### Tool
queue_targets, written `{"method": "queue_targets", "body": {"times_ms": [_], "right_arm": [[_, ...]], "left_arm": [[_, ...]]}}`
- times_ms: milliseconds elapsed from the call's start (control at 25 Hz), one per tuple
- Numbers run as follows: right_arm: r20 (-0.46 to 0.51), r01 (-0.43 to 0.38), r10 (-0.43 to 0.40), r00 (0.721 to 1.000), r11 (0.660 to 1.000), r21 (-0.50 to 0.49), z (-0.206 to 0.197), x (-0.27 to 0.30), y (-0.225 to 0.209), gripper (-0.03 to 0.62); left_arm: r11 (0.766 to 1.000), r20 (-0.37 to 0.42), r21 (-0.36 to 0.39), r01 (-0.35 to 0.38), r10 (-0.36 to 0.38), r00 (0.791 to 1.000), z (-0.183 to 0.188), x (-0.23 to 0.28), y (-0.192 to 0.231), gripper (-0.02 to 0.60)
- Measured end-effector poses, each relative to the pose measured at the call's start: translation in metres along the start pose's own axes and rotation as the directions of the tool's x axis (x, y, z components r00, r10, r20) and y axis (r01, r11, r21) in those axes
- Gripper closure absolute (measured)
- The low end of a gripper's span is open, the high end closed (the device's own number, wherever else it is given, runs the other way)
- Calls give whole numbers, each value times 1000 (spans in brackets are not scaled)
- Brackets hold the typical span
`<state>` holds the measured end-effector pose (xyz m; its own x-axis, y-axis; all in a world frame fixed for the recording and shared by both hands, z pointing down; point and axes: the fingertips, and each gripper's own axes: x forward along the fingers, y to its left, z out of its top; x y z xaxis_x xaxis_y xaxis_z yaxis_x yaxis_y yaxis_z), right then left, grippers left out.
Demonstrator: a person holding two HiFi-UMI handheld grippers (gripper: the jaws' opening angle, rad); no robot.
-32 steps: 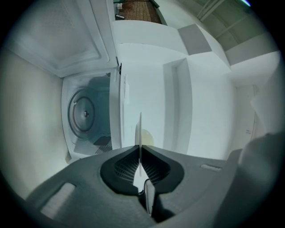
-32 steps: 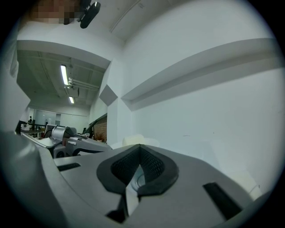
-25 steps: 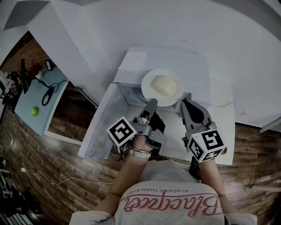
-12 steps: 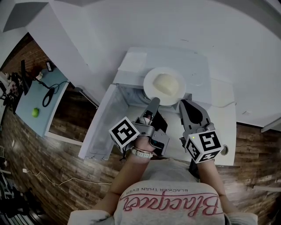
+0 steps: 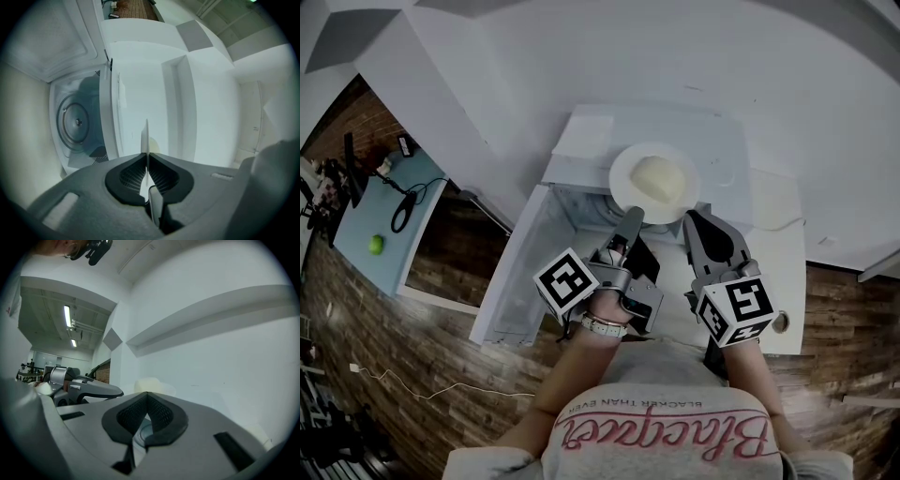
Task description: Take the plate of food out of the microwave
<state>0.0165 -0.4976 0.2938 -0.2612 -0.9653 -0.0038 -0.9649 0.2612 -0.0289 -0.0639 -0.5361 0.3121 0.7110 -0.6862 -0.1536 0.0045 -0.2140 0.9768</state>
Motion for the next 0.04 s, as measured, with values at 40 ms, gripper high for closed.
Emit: {"method": "queue_targets", "body": {"times_ms": [40], "right_arm": [[0, -1, 1, 1000, 1000, -4, 0, 0, 0, 589]], "left_arm": [[1000, 0, 0, 5, -5, 1000, 0, 0, -1, 565]]}}
